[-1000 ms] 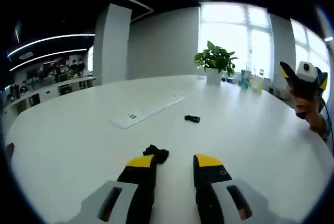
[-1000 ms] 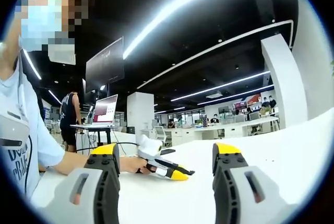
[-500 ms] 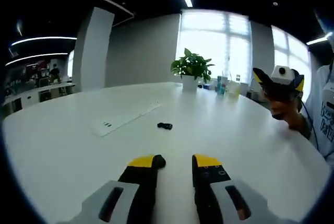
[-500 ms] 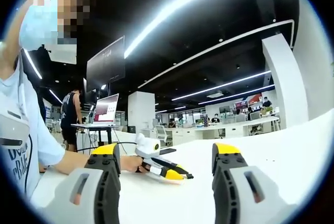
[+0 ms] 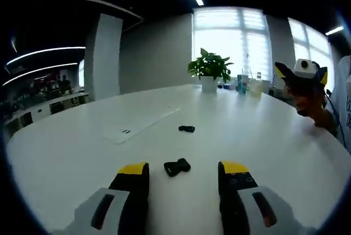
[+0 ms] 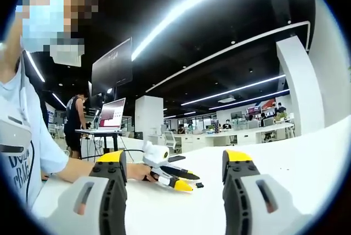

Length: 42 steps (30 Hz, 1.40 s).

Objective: Snap the two parts of the plastic buckle together until the buckle closes and remains connected.

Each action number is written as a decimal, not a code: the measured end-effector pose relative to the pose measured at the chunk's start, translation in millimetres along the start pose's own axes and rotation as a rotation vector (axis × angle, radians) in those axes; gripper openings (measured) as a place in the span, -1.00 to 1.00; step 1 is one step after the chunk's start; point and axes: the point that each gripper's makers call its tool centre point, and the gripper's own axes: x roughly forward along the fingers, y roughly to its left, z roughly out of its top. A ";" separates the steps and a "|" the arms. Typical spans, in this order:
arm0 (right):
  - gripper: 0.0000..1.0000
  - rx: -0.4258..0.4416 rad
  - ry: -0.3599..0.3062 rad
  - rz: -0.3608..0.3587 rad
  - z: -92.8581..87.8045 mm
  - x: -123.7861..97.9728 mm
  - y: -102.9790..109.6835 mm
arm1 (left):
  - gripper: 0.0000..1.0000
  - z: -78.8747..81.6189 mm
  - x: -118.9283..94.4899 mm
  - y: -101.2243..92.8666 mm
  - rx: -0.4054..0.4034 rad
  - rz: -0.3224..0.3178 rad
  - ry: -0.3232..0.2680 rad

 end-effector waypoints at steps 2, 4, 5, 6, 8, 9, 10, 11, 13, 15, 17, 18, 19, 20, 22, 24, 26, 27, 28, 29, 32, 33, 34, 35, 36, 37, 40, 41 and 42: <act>0.45 0.001 0.001 0.001 -0.2 0.2 0.4 | -0.01 -3.0 0.7 -7.8 -0.004 -0.032 0.019; 0.45 0.001 0.002 0.001 -0.7 0.3 0.5 | -0.05 -4.1 -0.1 -11.1 0.003 -0.035 0.022; 0.45 0.001 0.003 0.001 -0.8 0.5 0.5 | -0.07 -4.6 -0.8 -13.2 0.004 -0.036 0.022; 0.45 0.001 0.002 0.002 -0.8 0.5 0.6 | -0.09 -4.6 -1.3 -13.6 0.003 -0.037 0.021; 0.45 0.002 0.003 0.002 -1.3 0.9 1.0 | -0.16 -4.8 -2.3 -13.8 -0.008 -0.037 0.020; 0.45 0.002 0.005 0.002 -1.8 1.0 1.1 | -0.19 -5.1 -3.1 -13.1 -0.010 -0.033 0.020; 0.45 0.001 0.006 0.002 -2.2 1.2 1.2 | -0.21 -5.4 -4.4 -12.5 -0.020 -0.032 0.020; 0.45 0.001 0.007 0.002 -2.5 1.3 1.3 | -0.23 -5.2 -5.0 -13.0 -0.028 -0.035 0.017; 0.45 0.001 0.007 0.002 -2.6 1.6 1.4 | -0.28 -4.2 -5.2 -8.0 -0.036 -0.048 0.009; 0.44 0.002 0.007 0.001 -3.0 1.8 1.4 | -0.33 -4.1 -5.3 -4.7 -0.037 -0.056 0.005; 0.44 0.002 0.009 0.001 -3.5 2.0 1.5 | -0.36 -3.8 -5.8 -0.3 -0.040 -0.061 0.002; 0.44 0.003 0.009 0.002 -3.6 2.2 1.7 | -0.37 -3.0 -6.4 1.3 -0.046 -0.068 -0.004; 0.44 0.002 0.010 0.002 -3.7 2.4 1.8 | -0.39 -2.3 -6.7 1.4 -0.048 -0.074 -0.010; 0.44 0.001 0.010 0.003 -3.8 2.5 2.0 | -0.42 -1.6 -7.2 1.2 -0.051 -0.083 -0.014; 0.44 0.001 0.011 0.003 -3.9 2.7 2.2 | -0.46 -1.3 -7.0 -0.1 -0.060 -0.101 -0.014; 0.44 0.001 0.011 0.003 -3.9 2.8 2.2 | -0.51 -1.3 -6.2 -1.2 -0.069 -0.112 -0.009; 0.44 0.002 0.012 0.003 -4.0 2.9 2.2 | -0.52 -1.6 -6.1 -1.2 -0.069 -0.119 -0.007; 0.44 0.002 0.012 0.003 -4.1 2.8 2.0 | -0.51 -1.3 -6.4 -0.1 -0.067 -0.117 -0.010; 0.44 0.002 0.012 0.003 -4.1 2.9 2.1 | -0.50 -0.5 -6.8 0.8 -0.066 -0.111 -0.015; 0.44 0.002 0.012 0.004 -3.9 2.8 2.2 | -0.49 0.6 -7.2 2.9 -0.069 -0.105 -0.021; 0.44 0.001 0.012 0.006 -3.8 2.8 2.7 | -0.47 4.2 -8.5 5.5 -0.078 -0.092 -0.042; 0.44 0.001 0.013 0.006 -3.7 2.7 2.7 | -0.44 4.6 -7.9 7.9 -0.079 -0.078 -0.045; 0.44 0.002 0.013 0.007 -3.7 2.6 2.7 | -0.39 4.7 -7.6 9.8 -0.076 -0.062 -0.045; 0.43 0.001 0.013 0.007 -3.6 2.5 2.8 | -0.29 5.0 -6.4 14.9 -0.074 -0.032 -0.046; 0.43 0.001 0.012 0.007 -3.4 2.4 2.8 | -0.22 4.7 -5.5 20.3 -0.065 0.004 -0.044; 0.43 0.002 0.012 0.007 -3.4 2.4 2.8 | -0.20 4.1 -4.7 25.2 -0.061 0.037 -0.039; 0.43 0.002 0.014 0.009 -4.0 2.4 3.0 | -0.21 4.8 -2.3 27.6 -0.051 0.099 -0.032; 0.43 0.003 0.015 0.010 -4.0 2.4 3.2 | -0.21 6.2 -1.0 26.1 -0.045 0.102 -0.035; 0.43 0.002 0.014 0.011 -4.0 2.5 3.4 | -0.23 6.3 0.3 23.5 -0.039 0.104 -0.034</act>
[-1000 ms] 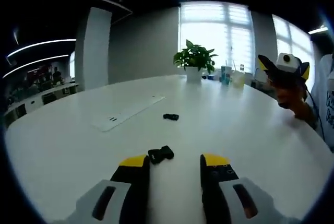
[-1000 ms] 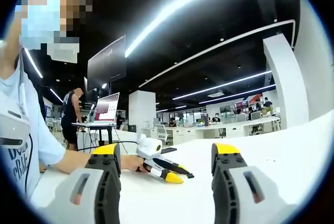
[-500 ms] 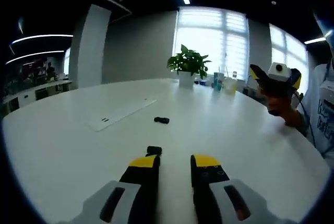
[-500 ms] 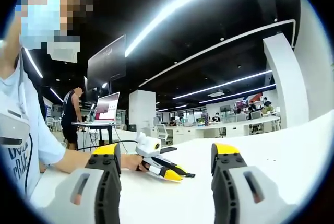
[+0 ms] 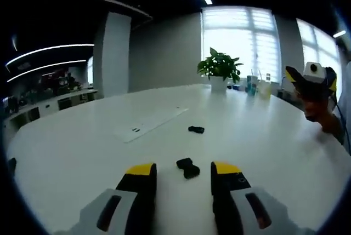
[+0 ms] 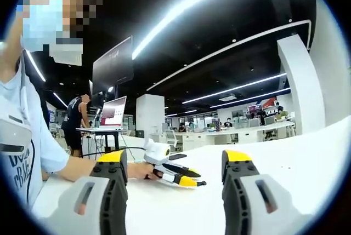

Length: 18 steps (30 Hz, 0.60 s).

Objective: Snap the two parts of the plastic buckle together until the buckle closes and remains connected.

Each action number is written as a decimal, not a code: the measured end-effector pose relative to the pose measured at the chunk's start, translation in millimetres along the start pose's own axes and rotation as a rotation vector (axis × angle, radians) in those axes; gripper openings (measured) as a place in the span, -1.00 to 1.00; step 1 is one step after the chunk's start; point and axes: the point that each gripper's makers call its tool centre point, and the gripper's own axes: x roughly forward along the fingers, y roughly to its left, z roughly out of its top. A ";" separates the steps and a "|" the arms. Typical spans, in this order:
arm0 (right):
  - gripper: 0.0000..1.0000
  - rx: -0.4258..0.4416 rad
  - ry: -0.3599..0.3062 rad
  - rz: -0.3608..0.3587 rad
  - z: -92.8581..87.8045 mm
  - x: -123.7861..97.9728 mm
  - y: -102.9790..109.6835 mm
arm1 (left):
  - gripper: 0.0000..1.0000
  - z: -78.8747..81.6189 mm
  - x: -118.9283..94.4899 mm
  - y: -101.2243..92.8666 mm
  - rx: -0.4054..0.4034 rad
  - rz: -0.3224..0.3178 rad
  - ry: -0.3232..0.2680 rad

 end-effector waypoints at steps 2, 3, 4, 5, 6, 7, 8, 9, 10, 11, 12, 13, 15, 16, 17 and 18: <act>0.43 0.000 0.001 0.001 -0.3 0.0 0.1 | -0.28 -3.6 2.0 -0.6 0.008 0.009 0.024; 0.43 0.000 0.001 0.001 -0.3 -0.1 0.1 | -0.29 -6.3 2.8 -0.7 0.024 0.014 0.038; 0.43 0.000 0.000 0.001 -0.1 -0.1 0.0 | -0.29 -7.8 3.2 -0.5 0.036 0.020 0.046; 0.43 0.000 0.000 0.000 0.0 -0.2 -0.1 | -0.29 -9.9 3.9 -0.2 0.049 0.029 0.057; 0.43 -0.001 0.000 -0.001 -0.1 -0.2 -0.2 | -0.31 -8.8 3.5 -2.2 0.045 0.027 0.046; 0.43 -0.001 0.001 -0.001 -0.3 -0.2 -0.3 | -0.36 -9.3 2.9 -2.4 0.051 0.030 0.050; 0.43 -0.002 0.002 0.000 -0.6 -0.2 -0.3 | -0.40 -9.2 2.4 -1.6 0.051 0.035 0.049; 0.43 -0.002 0.003 0.000 -0.8 -0.1 -0.1 | -0.44 -9.4 2.0 -1.4 0.048 0.037 0.050; 0.43 -0.002 0.003 0.001 -0.8 0.0 0.0 | -0.44 -9.6 2.0 -1.0 0.044 0.040 0.050; 0.43 -0.003 0.003 0.001 -0.9 0.0 0.1 | -0.45 -9.8 1.7 -1.2 0.044 0.041 0.049; 0.43 -0.004 0.004 0.001 -1.1 0.0 -0.1 | -0.45 -9.9 1.5 -1.7 0.044 0.040 0.049; 0.43 -0.005 0.004 0.000 -1.1 0.0 -0.2 | -0.45 -10.0 1.3 -2.0 0.043 0.040 0.049; 0.43 -0.006 0.004 0.000 -1.0 -0.1 -0.4 | -0.46 -10.3 1.1 -2.0 0.045 0.038 0.048; 0.43 -0.007 0.004 -0.001 -1.0 -0.1 -0.5 | -0.46 -10.2 1.1 -2.0 0.050 0.037 0.047; 0.43 -0.006 0.004 0.000 -1.2 -0.1 -0.4 | -0.46 -10.1 1.0 -1.9 0.053 0.038 0.046; 0.42 -0.006 0.005 0.000 -1.3 -0.1 -0.4 | -0.46 -10.0 1.0 -1.8 0.055 0.038 0.046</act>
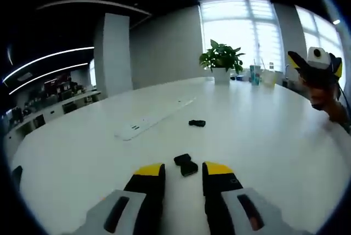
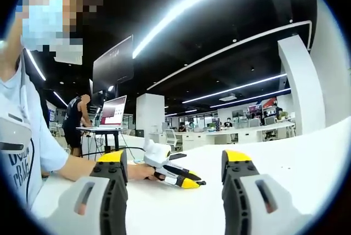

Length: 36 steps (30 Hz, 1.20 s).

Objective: Snap the two parts of the plastic buckle together until the buckle closes and remains connected.

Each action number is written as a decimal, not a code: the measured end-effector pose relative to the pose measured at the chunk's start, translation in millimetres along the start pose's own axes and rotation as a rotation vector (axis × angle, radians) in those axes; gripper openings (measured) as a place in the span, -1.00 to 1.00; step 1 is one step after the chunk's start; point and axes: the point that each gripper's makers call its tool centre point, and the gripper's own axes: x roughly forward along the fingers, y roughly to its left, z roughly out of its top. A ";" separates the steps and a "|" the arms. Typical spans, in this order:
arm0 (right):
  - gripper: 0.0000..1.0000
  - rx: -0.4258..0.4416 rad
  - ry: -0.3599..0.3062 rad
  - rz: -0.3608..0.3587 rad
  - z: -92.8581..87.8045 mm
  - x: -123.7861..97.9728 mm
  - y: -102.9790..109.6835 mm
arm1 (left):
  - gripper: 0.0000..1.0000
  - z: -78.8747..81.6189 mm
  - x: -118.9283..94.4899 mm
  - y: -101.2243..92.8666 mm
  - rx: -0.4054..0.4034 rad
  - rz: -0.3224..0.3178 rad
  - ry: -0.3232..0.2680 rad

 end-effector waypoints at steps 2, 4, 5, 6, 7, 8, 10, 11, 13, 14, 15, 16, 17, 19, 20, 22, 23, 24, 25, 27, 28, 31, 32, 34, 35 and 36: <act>0.42 0.000 0.003 0.001 -0.7 0.1 0.2 | -0.47 0.3 -0.2 -0.3 0.001 0.000 0.000; 0.42 -0.001 0.003 0.001 -0.7 0.1 0.6 | -0.55 0.5 -0.3 -0.7 0.000 -0.004 0.001; 0.42 -0.001 0.003 0.002 -0.6 0.1 0.7 | -0.58 0.6 -0.4 -0.4 0.004 -0.002 0.001; 0.42 -0.001 0.002 0.001 -0.6 0.1 0.7 | -0.60 0.8 -0.2 -0.6 0.010 -0.003 0.000; 0.42 -0.001 0.003 0.001 -0.7 0.0 0.7 | -0.61 0.9 -0.3 -0.7 0.011 -0.003 0.000; 0.42 -0.002 0.003 0.002 -0.7 0.0 0.8 | -0.61 1.0 0.0 -0.9 0.013 -0.005 -0.001; 0.41 -0.002 0.003 0.002 -0.6 0.0 1.1 | -0.61 1.0 0.3 -0.5 0.009 -0.006 0.000; 0.41 -0.002 0.003 0.003 -0.7 0.0 1.2 | -0.61 1.0 0.3 -0.5 0.009 -0.006 0.000; 0.41 -0.002 0.005 0.003 -1.1 0.1 1.3 | -0.63 1.1 0.7 -0.1 0.009 -0.008 0.000; 0.41 -0.002 0.005 0.003 -1.2 0.1 1.3 | -0.65 1.0 0.8 0.0 0.010 -0.007 0.001; 0.41 -0.002 0.005 0.003 -1.1 0.1 1.4 | -0.67 1.0 0.8 0.2 0.012 -0.007 0.001; 0.41 -0.001 0.004 0.003 -1.0 0.1 1.4 | -0.68 0.9 0.9 0.0 0.013 -0.008 0.001; 0.41 -0.002 0.005 0.003 -1.0 0.1 1.3 | -0.68 1.0 1.0 -0.1 0.014 -0.009 0.001; 0.40 -0.003 0.004 0.003 -0.8 0.0 1.1 | -0.69 1.1 1.1 -0.5 0.014 -0.009 0.001; 0.40 -0.003 0.003 0.003 -0.4 -0.1 1.0 | -0.70 1.1 1.2 -0.8 0.015 -0.010 0.000; 0.40 -0.003 0.002 0.002 -0.3 -0.1 0.8 | -0.72 1.1 1.0 -1.2 0.020 -0.013 0.001; 0.40 -0.004 0.003 0.002 -0.5 -0.1 0.8 | -0.73 1.2 1.0 -1.1 0.021 -0.013 0.001; 0.40 -0.004 0.003 0.002 -0.6 -0.1 0.9 | -0.73 1.2 0.9 -1.5 0.022 -0.013 0.000; 0.40 -0.003 0.003 0.003 -0.5 0.0 1.0 | -0.74 1.3 1.0 -1.8 0.022 -0.015 0.000; 0.40 -0.004 0.003 0.003 -0.4 0.0 1.1 | -0.75 1.3 1.2 -1.8 0.027 -0.016 0.000; 0.40 -0.004 0.003 0.003 -0.3 0.0 1.0 | -0.75 1.2 1.3 -1.6 0.025 -0.016 0.000; 0.40 -0.004 0.003 0.003 -0.2 -0.1 1.0 | -0.75 1.1 1.1 -1.4 0.027 -0.015 0.001; 0.40 -0.005 0.003 0.002 0.0 -0.2 1.1 | -0.75 0.9 0.9 -0.9 0.023 -0.014 0.003; 0.40 -0.005 0.002 0.002 0.3 -0.2 1.2 | -0.76 0.6 0.3 -1.1 0.018 -0.017 0.005; 0.40 -0.006 0.002 0.002 0.3 -0.3 1.1 | -0.76 0.5 0.1 -1.4 0.018 -0.019 0.006; 0.40 -0.006 0.003 0.002 0.2 -0.3 1.1 | -0.76 0.4 0.0 -1.3 0.017 -0.020 0.007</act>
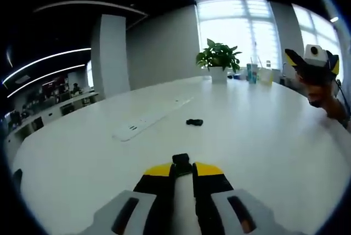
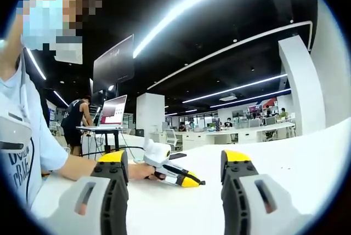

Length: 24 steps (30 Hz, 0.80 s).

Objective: Snap the two parts of the plastic buckle together until the buckle closes and remains connected.

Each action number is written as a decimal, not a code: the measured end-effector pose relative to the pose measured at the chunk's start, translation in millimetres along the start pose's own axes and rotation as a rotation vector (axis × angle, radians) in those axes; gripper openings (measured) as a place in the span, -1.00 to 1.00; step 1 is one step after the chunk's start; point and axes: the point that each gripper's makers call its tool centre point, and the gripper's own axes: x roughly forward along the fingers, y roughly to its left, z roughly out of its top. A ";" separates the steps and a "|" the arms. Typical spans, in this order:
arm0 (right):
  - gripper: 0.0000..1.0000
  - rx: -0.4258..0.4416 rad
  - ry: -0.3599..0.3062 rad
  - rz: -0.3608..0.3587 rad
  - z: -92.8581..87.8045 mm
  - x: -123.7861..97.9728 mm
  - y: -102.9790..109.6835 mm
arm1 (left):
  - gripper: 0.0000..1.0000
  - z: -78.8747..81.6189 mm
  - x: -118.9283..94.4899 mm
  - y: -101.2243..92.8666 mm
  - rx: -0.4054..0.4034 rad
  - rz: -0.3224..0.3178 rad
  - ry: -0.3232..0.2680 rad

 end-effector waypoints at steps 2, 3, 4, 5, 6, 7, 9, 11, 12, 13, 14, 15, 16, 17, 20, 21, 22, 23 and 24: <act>0.40 0.000 0.000 0.001 0.0 0.0 0.2 | -0.76 -0.3 -0.5 -0.7 -0.001 -0.004 0.002; 0.40 0.000 0.000 0.001 0.0 0.0 0.2 | -0.76 -0.4 -0.8 -1.2 -0.001 -0.007 0.003; 0.40 0.000 0.001 0.001 -0.1 0.0 0.2 | -0.77 -0.6 -1.1 -1.7 0.000 -0.008 0.003; 0.40 -0.001 0.001 0.001 -0.1 0.0 0.2 | -0.77 -0.6 -1.3 -2.0 0.002 -0.010 0.003; 0.40 -0.002 0.000 0.001 0.2 0.0 0.2 | -0.77 -0.7 -1.4 -2.2 0.002 -0.011 0.004; 0.40 -0.001 -0.001 0.001 0.4 0.0 0.2 | -0.78 -0.8 -1.6 -2.5 0.001 -0.015 0.004; 0.40 -0.002 0.000 0.000 0.4 0.0 0.2 | -0.78 -1.0 -2.1 -3.2 0.005 -0.018 0.005; 0.40 -0.004 -0.001 0.000 0.7 0.0 0.5 | -0.78 -1.2 -2.6 -3.3 0.016 -0.021 0.007; 0.40 -0.006 -0.001 0.001 1.0 0.0 0.8 | -0.79 -1.3 -3.1 -2.7 0.021 -0.018 0.009; 0.40 -0.007 -0.001 0.001 1.1 0.0 0.9 | -0.79 -1.5 -3.3 -2.5 0.023 -0.017 0.010; 0.40 -0.007 -0.003 0.001 1.7 -0.2 0.9 | -0.79 -1.7 -3.8 -2.9 0.025 -0.019 0.013; 0.40 -0.007 -0.005 0.002 2.4 -0.3 1.2 | -0.79 -2.1 -4.6 -3.8 0.021 -0.027 0.017; 0.40 -0.006 -0.008 0.003 3.1 -0.4 1.5 | -0.79 -2.4 -5.4 -4.9 0.017 -0.034 0.020; 0.40 -0.007 -0.009 0.003 3.5 -0.5 1.6 | -0.80 -2.6 -5.7 -5.4 0.016 -0.037 0.022; 0.40 -0.010 -0.010 0.005 4.4 -0.6 2.8 | -0.80 -2.8 -7.0 -9.7 0.011 -0.043 0.027; 0.40 -0.011 -0.012 0.006 4.8 -0.6 3.6 | -0.80 -2.8 -7.3 -10.6 0.000 -0.050 0.030; 0.40 -0.012 -0.013 0.006 5.1 -0.6 4.0 | -0.80 -3.0 -8.5 -14.5 -0.012 -0.055 0.031; 0.40 -0.014 -0.013 0.007 5.3 -0.6 4.6 | -0.80 -3.2 -8.7 -15.5 -0.021 -0.060 0.032; 0.40 -0.018 -0.014 0.007 5.9 -0.7 5.3 | -0.80 -3.3 -8.5 -15.0 -0.024 -0.063 0.034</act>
